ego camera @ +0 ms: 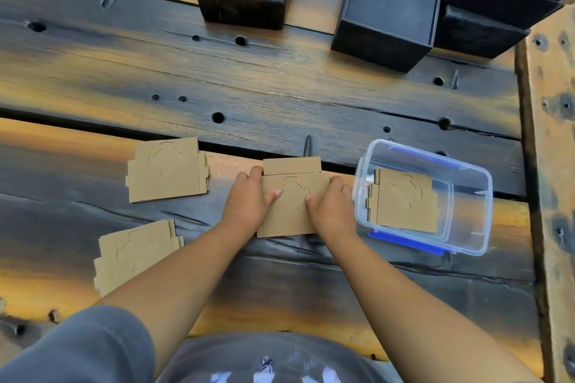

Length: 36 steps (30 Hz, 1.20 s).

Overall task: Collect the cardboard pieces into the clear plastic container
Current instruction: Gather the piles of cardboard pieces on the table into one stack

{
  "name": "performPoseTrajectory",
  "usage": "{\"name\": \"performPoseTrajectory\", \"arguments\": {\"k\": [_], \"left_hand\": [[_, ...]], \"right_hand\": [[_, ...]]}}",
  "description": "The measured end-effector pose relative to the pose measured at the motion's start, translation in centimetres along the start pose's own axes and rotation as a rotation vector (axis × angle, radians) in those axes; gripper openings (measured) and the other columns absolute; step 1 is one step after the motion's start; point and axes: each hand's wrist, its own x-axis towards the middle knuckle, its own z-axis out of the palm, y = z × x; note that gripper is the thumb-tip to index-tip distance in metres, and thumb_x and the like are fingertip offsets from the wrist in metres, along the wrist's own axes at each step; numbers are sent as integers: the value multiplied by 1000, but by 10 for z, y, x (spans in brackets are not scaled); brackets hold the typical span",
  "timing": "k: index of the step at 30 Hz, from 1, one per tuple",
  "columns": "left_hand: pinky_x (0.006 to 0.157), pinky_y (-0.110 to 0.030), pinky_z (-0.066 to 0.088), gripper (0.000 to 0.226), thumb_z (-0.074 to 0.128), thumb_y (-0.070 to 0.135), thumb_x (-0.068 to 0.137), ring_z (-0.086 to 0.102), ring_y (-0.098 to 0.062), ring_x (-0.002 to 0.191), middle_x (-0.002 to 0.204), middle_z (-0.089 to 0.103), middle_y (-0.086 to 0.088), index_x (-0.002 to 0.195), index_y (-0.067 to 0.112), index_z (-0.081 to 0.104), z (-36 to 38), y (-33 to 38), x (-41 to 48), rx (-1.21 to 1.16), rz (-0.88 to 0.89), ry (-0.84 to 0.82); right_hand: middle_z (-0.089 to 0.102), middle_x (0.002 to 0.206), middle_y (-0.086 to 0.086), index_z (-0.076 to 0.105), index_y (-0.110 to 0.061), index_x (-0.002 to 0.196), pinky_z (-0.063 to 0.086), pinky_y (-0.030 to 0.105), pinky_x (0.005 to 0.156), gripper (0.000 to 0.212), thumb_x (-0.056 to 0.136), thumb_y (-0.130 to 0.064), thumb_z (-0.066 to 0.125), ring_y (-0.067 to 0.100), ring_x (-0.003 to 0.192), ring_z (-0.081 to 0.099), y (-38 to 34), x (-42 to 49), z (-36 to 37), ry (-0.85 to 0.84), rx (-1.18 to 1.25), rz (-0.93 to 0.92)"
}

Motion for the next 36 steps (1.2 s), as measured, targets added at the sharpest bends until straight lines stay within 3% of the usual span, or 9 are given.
{"name": "performPoseTrajectory", "arguments": {"k": [6,10,13,19,23,26,29,32,36], "left_hand": [[83,-39,46,53,72,46,79,53,-32,101,108,50,-11,113,14,47,5,5,-6,-141,-140,79],[101,-45,44,64,78,39,74,49,-29,115,121,50,-11,125,14,48,11,1,-17,-290,-305,71],[99,-44,48,58,80,33,72,56,-27,111,124,53,-10,120,14,52,6,-7,-21,-370,-343,9],[97,-44,51,59,80,25,76,61,-28,110,128,56,-14,126,10,52,-8,-18,-54,-520,-280,-14],[100,-43,47,62,79,28,77,58,-28,114,128,55,-14,132,15,52,-22,-27,-82,-472,-248,107],[89,-29,42,60,78,30,77,54,-24,112,122,51,-8,130,18,52,-39,-39,-97,-391,-227,227],[82,-28,41,52,74,28,80,55,-22,112,116,55,-1,126,19,54,-61,-56,-106,-373,-180,252],[95,-30,43,63,74,27,80,53,-23,122,130,57,-3,137,20,45,-84,-76,-104,-384,-115,247],[104,-30,36,76,73,30,81,47,-23,128,142,49,-7,146,21,35,-112,-106,-88,-324,-94,229]], "right_hand": [[45,126,14,41,-9,123,48,47,92,54,84,-36,67,35,112,52,1,4,1,-31,22,32],[50,123,12,41,-13,119,47,41,91,58,78,-34,75,30,111,52,3,4,1,-113,138,69],[54,119,10,43,-11,121,49,43,92,61,77,-37,76,29,108,55,4,1,-2,-174,167,95],[63,116,5,49,-16,120,50,40,89,49,82,-36,72,24,101,59,6,-16,-8,-248,249,-30],[57,120,12,49,-16,120,47,35,84,49,82,-38,71,26,98,57,-9,-33,-8,-262,194,-143],[50,119,14,47,-13,118,45,34,83,51,82,-39,70,28,96,54,-27,-46,-2,-263,136,-237],[48,119,13,45,-11,117,42,32,81,49,83,-37,70,26,92,51,-49,-63,7,-267,141,-287],[56,121,13,43,-11,118,45,35,83,48,84,-32,69,31,106,57,-74,-75,22,-237,149,-340],[54,136,10,22,-20,149,41,35,92,80,84,-28,69,30,121,53,-111,-85,43,-210,144,-369]]}}
